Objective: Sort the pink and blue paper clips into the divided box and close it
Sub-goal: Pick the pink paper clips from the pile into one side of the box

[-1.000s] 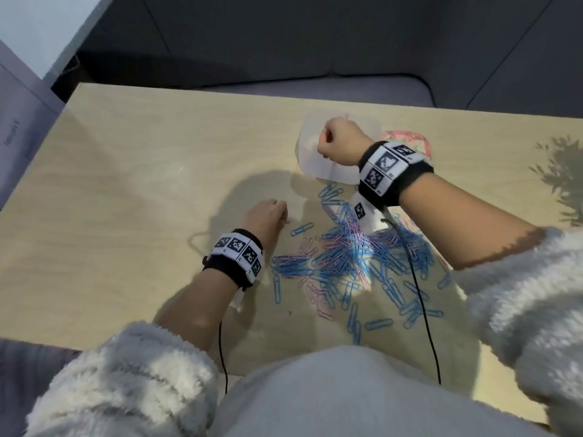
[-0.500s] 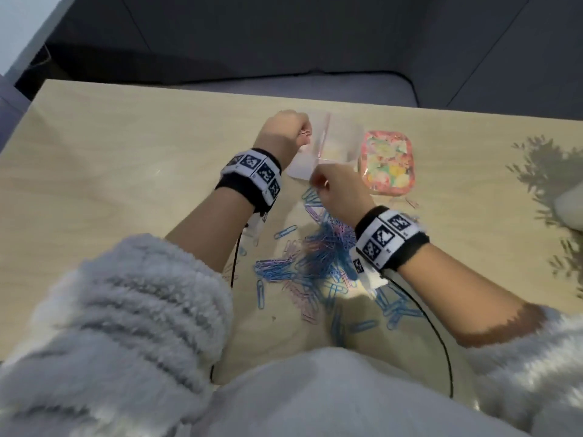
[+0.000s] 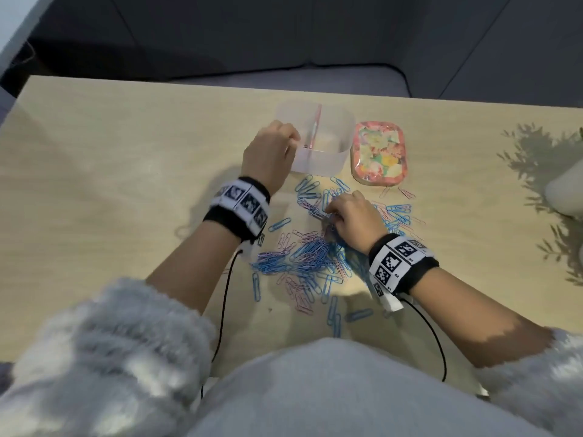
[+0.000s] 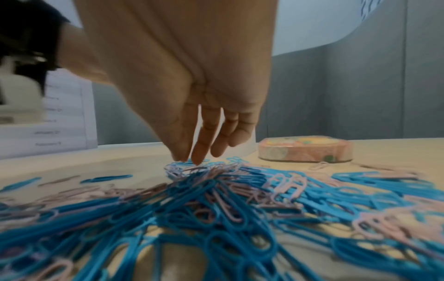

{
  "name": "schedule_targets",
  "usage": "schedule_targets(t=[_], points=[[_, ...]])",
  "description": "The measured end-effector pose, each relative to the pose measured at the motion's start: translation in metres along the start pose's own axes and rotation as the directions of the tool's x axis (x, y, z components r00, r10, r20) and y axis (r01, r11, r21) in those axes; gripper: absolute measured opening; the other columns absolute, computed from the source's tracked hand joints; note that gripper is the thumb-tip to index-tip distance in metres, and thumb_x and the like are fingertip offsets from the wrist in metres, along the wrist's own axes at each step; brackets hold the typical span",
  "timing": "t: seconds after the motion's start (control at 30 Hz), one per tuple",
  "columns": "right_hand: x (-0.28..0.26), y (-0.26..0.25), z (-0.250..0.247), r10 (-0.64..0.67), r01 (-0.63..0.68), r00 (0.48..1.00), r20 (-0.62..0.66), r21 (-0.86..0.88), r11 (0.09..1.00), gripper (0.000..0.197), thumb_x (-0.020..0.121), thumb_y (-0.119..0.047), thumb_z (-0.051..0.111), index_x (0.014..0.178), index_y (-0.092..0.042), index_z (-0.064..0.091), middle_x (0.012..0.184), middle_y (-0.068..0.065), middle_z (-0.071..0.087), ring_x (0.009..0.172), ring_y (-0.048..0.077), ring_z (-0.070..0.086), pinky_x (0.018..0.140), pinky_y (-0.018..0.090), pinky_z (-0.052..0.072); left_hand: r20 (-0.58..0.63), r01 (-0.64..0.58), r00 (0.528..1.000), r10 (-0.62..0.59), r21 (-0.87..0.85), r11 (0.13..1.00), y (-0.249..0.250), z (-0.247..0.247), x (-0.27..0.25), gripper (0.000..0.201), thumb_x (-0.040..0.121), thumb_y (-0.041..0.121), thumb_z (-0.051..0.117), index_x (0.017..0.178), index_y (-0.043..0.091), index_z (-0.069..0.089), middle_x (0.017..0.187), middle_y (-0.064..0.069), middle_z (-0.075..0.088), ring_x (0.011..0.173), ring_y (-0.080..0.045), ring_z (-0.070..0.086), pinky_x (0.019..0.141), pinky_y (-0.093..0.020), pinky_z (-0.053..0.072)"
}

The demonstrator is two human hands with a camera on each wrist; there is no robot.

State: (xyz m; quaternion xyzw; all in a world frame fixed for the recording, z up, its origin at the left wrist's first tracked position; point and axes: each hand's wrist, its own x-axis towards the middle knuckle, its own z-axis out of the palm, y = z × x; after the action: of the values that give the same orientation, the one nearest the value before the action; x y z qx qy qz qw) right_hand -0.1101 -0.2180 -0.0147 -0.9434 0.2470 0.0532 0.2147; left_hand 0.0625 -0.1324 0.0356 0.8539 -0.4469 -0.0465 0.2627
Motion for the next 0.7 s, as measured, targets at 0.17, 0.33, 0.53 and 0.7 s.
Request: schedule_targets(t=[0.17, 0.33, 0.53, 0.7], points=[[-0.001, -0.02, 0.007, -0.1, 0.102, 0.991, 0.084, -0.023, 0.995, 0.026, 0.086, -0.027, 0.057, 0.106, -0.014, 0.069, 0.102, 0.01, 0.065, 0.106, 0.03, 0.048, 0.089, 0.04, 0.04, 0.368, 0.173, 0.902, -0.225, 0.168, 0.97, -0.02, 0.013, -0.079, 0.02, 0.089, 0.031, 0.053, 0.1, 0.016, 0.061, 0.1, -0.003, 0.067, 0.092, -0.024, 0.062, 0.076, -0.032, 0.046], [0.003, -0.035, 0.014, -0.132, 0.15, 0.977, 0.167, -0.103, 0.983, 0.02, 0.08, -0.031, 0.063, 0.089, -0.014, 0.07, 0.094, 0.008, 0.065, 0.099, 0.028, 0.055, 0.081, 0.035, 0.04, 0.414, 0.237, 0.872, -0.262, 0.112, 0.965, -0.022, 0.032, -0.107, 0.031, 0.078, 0.039, 0.065, 0.089, 0.01, 0.061, 0.094, -0.01, 0.064, 0.088, -0.029, 0.059, 0.069, -0.031, 0.04], [0.004, -0.046, 0.016, -0.078, 0.097, 0.986, 0.15, -0.121, 0.988, 0.022, 0.087, -0.019, 0.055, 0.101, -0.01, 0.07, 0.102, 0.013, 0.067, 0.103, 0.032, 0.058, 0.083, 0.036, 0.044, 0.386, 0.185, 0.895, -0.226, 0.141, 0.973, -0.017, 0.044, -0.101, 0.021, 0.085, 0.026, 0.059, 0.094, 0.007, 0.06, 0.101, -0.015, 0.062, 0.096, -0.033, 0.058, 0.079, -0.038, 0.044], [0.005, -0.051, 0.021, -0.08, 0.099, 0.984, 0.158, -0.112, 0.989, 0.024, 0.089, -0.012, 0.05, 0.104, -0.004, 0.066, 0.107, 0.017, 0.061, 0.11, 0.033, 0.05, 0.086, 0.042, 0.047, 0.433, 0.113, 0.882, -0.185, 0.187, 0.976, -0.017, 0.048, -0.098, 0.015, 0.088, 0.013, 0.055, 0.099, 0.005, 0.059, 0.107, -0.018, 0.058, 0.1, -0.036, 0.056, 0.084, -0.044, 0.044]])
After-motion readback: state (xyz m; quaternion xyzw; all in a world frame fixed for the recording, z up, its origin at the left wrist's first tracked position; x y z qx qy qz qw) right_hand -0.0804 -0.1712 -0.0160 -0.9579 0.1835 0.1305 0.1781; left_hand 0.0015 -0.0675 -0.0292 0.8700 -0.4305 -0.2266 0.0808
